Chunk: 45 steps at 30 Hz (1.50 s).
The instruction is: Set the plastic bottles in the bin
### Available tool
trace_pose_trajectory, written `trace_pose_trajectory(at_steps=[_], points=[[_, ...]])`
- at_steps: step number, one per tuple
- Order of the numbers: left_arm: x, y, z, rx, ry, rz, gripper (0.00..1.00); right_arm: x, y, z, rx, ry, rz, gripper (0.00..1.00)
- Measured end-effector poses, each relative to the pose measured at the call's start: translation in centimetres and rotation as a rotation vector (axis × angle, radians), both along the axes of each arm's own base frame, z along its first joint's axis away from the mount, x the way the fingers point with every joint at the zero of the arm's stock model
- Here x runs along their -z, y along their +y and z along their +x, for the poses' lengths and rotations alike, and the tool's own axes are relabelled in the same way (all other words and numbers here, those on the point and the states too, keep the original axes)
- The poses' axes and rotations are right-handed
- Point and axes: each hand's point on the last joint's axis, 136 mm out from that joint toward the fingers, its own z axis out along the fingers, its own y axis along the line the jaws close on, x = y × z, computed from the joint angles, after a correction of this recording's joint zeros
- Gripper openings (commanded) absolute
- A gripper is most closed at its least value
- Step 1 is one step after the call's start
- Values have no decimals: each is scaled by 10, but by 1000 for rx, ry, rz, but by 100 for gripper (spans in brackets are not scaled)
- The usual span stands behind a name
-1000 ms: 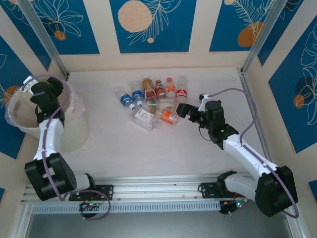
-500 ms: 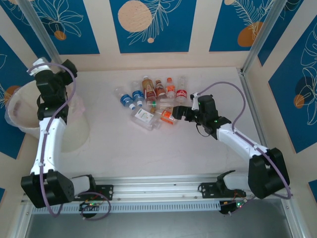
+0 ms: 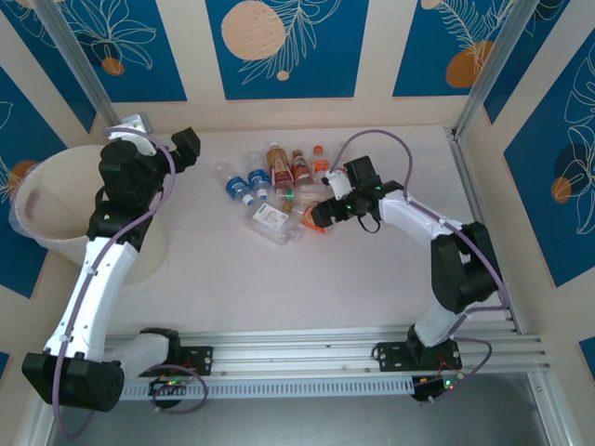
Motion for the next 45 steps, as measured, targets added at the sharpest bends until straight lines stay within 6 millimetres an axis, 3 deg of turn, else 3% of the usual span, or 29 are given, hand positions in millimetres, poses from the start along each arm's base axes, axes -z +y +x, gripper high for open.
trace_pose_trajectory(at_steps=[4,10,15,27,31,36,40,45], points=[[27,-23,-4,101,67,-13,100,11,15,12,-131,-20,-84,83],[50,-24,-13,113,129,-5,100,40,20,26,-254,5,-199,82],[50,-26,-16,128,129,-6,100,68,10,13,-323,78,-286,82],[69,-45,-10,206,185,-15,100,82,7,0,-384,74,-378,68],[69,-47,-10,216,184,-16,100,88,4,-10,-388,82,-395,56],[72,-48,-9,216,187,-17,100,77,1,-19,-366,48,-391,43],[77,-50,-6,215,199,-30,100,54,0,-27,-313,-4,-346,30],[91,-66,-4,248,248,-42,100,24,-6,-42,-206,-88,-261,26]])
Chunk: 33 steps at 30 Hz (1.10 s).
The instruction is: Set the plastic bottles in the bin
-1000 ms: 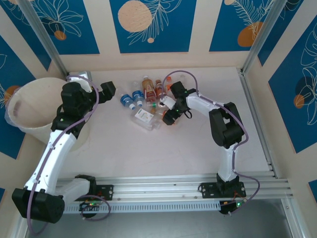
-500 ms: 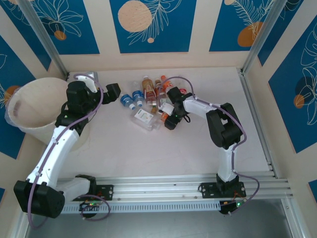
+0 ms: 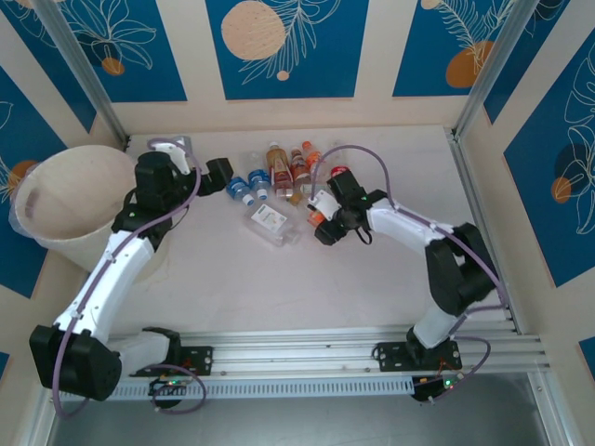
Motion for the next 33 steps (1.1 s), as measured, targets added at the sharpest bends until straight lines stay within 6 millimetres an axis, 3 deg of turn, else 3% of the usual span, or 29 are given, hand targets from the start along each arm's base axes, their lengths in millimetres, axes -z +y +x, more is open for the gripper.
trace_pose_trajectory(at_steps=[4,7,11,14,25,33], points=[[22,-35,-3,92,65,13,100,-19,-4,-12,78,-60,110,15],[36,-68,-10,196,104,3,100,-35,0,-19,128,-93,240,0],[34,-108,-18,338,90,-62,100,-52,13,-27,163,-93,429,0],[27,-126,-20,408,68,-112,100,-60,24,-28,186,-63,541,0],[39,-165,-14,482,120,-156,98,-86,77,-32,109,82,767,0],[40,-160,-3,408,131,-164,74,-106,98,-41,18,114,838,0]])
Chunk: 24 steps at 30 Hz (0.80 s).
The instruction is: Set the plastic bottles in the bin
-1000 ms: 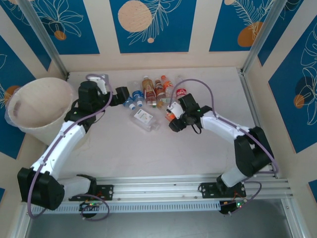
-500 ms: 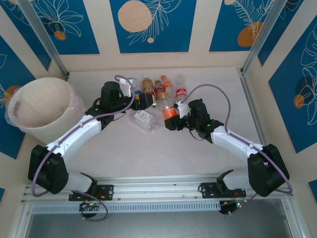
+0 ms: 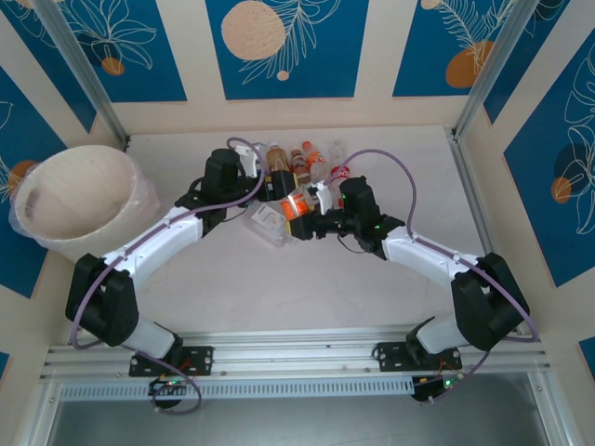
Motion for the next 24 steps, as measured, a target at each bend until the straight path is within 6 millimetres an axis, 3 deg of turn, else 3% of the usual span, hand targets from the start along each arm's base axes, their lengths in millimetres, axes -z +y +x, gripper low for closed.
trace_pose_trajectory(at_steps=[6,9,13,17,19,21,22,24], points=[[-7,-7,8,0,2,-22,47,0,7,-11,-57,18,15,0],[-8,-10,9,3,24,-46,34,3,8,-11,-68,20,13,9],[-9,-9,10,-6,32,-57,23,1,9,-10,-71,19,12,31],[-9,-9,11,-6,30,-58,0,1,9,-9,-69,20,12,54],[-9,-9,11,-8,30,-58,0,1,8,-9,-68,21,12,68],[-9,-8,11,-10,19,-49,0,-1,7,-9,-63,23,14,95],[-9,-8,12,-14,14,-42,0,-4,7,-10,-66,15,17,99],[-6,-5,13,-27,5,-28,0,-15,3,-12,-62,-11,29,99]])
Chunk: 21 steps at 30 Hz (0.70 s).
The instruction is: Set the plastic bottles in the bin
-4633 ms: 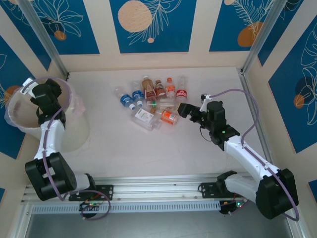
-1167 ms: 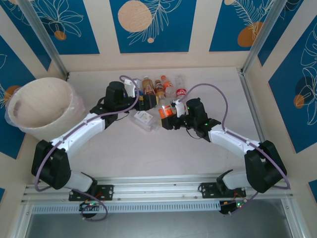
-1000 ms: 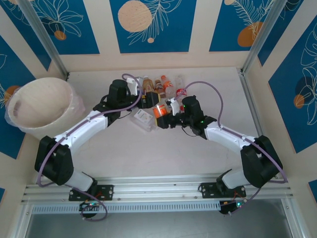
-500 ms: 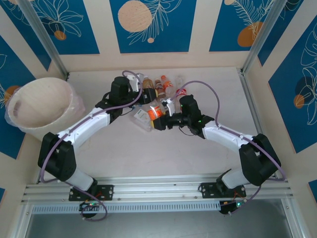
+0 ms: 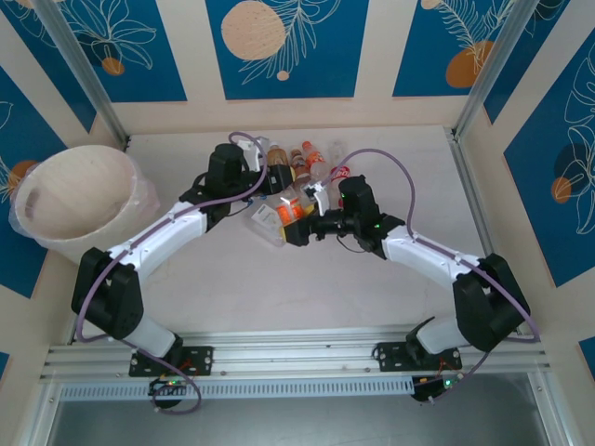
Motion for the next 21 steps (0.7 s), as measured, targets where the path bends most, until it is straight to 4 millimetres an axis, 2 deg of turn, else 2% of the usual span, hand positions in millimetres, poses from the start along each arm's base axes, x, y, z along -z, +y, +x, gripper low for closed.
trace_pose_trajectory(at_steps=[3,7,11,14,16,21], points=[[-10,2,-2,-8,-27,-3,0,-9,-6,-2,8,-19,1,99],[-12,14,0,-53,-55,15,0,-27,-17,-1,51,-80,9,99],[-5,25,2,-88,-60,46,0,-42,-39,11,174,-123,14,99],[-8,37,0,-119,-87,73,0,-41,-60,24,284,-119,13,99],[-19,48,-4,-146,-124,89,0,-34,-75,31,355,-101,7,99],[-68,77,-22,-221,-278,124,0,-17,-110,42,539,-61,-9,99]])
